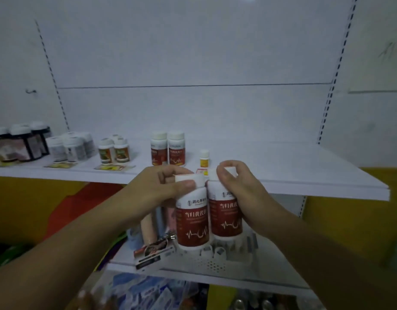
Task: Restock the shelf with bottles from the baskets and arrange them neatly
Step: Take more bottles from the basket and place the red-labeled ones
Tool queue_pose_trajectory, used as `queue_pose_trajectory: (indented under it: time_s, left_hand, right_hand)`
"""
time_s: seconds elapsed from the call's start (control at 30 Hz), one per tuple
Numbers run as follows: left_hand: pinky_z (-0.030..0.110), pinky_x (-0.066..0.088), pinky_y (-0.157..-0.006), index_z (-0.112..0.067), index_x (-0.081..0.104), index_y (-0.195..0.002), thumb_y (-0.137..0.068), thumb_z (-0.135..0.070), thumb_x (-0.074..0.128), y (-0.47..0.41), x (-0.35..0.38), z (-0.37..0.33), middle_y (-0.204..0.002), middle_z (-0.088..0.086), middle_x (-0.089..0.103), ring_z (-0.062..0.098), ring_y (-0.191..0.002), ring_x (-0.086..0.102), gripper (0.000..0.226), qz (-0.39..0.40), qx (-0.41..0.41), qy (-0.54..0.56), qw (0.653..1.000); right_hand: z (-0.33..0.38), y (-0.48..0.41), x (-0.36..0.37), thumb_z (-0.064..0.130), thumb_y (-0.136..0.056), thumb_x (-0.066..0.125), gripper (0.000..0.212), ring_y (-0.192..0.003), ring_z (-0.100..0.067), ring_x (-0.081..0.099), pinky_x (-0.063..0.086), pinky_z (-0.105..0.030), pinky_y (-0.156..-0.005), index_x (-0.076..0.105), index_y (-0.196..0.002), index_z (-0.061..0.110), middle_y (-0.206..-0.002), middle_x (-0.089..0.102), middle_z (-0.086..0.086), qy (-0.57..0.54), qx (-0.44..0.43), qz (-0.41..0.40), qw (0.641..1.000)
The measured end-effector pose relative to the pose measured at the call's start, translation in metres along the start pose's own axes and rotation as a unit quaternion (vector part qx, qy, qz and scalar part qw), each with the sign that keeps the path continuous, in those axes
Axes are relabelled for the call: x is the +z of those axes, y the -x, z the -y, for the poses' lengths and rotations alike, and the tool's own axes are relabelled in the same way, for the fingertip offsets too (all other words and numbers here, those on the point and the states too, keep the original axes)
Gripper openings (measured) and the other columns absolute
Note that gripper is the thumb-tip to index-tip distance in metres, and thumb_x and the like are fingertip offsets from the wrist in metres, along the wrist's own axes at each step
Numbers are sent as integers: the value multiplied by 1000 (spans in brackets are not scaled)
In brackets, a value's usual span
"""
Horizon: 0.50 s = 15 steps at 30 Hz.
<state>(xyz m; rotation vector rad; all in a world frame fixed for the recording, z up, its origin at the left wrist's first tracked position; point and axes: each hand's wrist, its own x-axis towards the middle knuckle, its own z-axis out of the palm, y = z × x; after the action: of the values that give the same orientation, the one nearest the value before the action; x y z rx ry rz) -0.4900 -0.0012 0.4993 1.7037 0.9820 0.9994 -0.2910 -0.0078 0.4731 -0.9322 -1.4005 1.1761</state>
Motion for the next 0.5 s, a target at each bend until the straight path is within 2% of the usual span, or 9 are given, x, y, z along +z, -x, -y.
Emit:
queue_pose_trajectory:
  time_s: [0.07, 0.17, 0.3, 0.4, 0.5]
  left_hand:
    - [33, 59, -72, -16, 69, -100, -61, -34, 72, 0, -13, -8, -95, 4, 76, 20, -86, 72, 43, -13, 14, -16, 1000]
    - [34, 60, -74, -18, 69, -101, -59, -34, 72, -9, -39, -13, -95, 2, 76, 19, -88, 72, 45, -37, 22, -33, 999]
    - [25, 59, -71, -23, 71, -100, -58, -42, 69, -29, -83, -22, -93, -3, 77, 13, -85, 72, 47, -30, 47, -55, 997]
    - [17, 56, -59, -21, 70, -101, -58, -46, 65, -45, -119, -32, -88, -4, 76, 8, -75, 72, 49, -46, 80, -66, 994]
    - [13, 52, -53, -20, 68, -100, -65, -45, 63, -71, -156, -40, -87, -4, 74, 4, -73, 70, 43, -101, 123, -49, 986]
  right_hand:
    - [6, -7, 9, 64, -53, 62, 64, -94, -17, 70, 55, -44, -86, 56, -107, 31, -104, 71, 0, 6, -5, 11, 1000]
    - [15, -22, 26, 71, -51, 56, 66, -92, -12, 70, 55, -38, -83, 59, -104, 33, -99, 73, 6, 34, -24, 13, 999]
    - [37, -62, 52, 79, -50, 45, 77, -92, -15, 69, 54, -40, -86, 58, -109, 30, -100, 71, 3, 109, -51, -10, 993]
    - [60, -98, 69, 81, -50, 34, 92, -96, -13, 65, 53, -29, -78, 52, -122, 27, -109, 66, 2, 179, -66, -43, 981]
    - [82, -135, 75, 78, -59, 30, 88, -97, -12, 63, 47, -21, -70, 49, -124, 23, -112, 64, 1, 218, -91, -93, 967]
